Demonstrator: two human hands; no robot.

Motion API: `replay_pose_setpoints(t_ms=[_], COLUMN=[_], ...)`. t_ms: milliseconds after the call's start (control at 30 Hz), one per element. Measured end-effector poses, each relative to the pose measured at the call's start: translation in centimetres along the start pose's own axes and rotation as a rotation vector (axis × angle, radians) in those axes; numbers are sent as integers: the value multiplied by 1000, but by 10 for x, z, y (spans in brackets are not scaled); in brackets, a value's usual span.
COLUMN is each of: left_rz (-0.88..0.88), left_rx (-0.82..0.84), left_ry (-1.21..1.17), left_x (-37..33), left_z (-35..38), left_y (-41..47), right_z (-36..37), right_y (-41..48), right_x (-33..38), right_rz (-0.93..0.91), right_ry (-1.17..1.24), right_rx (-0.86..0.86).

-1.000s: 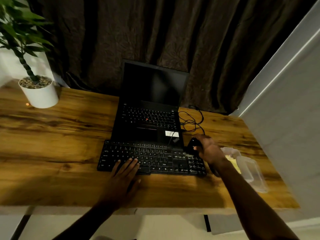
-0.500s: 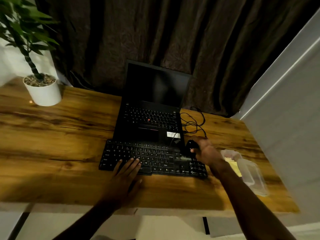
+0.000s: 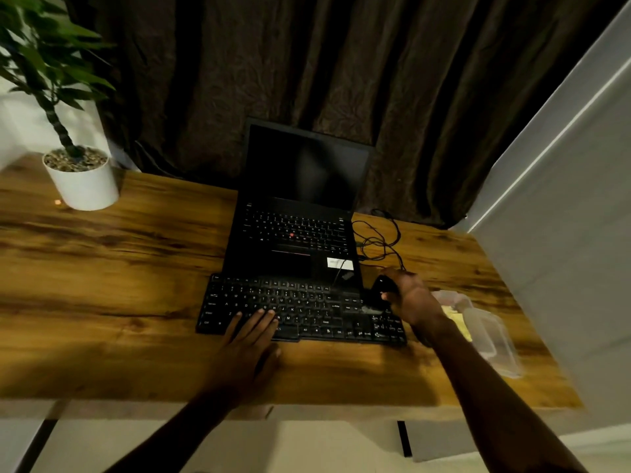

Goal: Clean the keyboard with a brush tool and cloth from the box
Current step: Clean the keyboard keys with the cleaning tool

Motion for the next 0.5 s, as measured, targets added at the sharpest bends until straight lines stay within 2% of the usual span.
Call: replay_pose_setpoints(t_ms=[200,400,500], left_rz=[-20,-29,-28], left_rx=[41,81,60], left_ry=[-4,16,24], left_x=[3,3,2], left_z=[1,2,0], left_y=[1,0,0], right_z=[9,-5,-12], right_y=[-5,-14,-20], right_x=[44,0,8], right_rz=[-82,22,43], right_ry=[74,23,35], right_rx=[1,-34,-62])
Point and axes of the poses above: each hand's wrist, its own y-axis towards the middle knuckle, its own z-axis out of the palm, x = y × z, the point moved 8 cm from there along y, towards the middle knuckle, and after that the axes turned 5 degrees about -z, right-handed, at the moved point
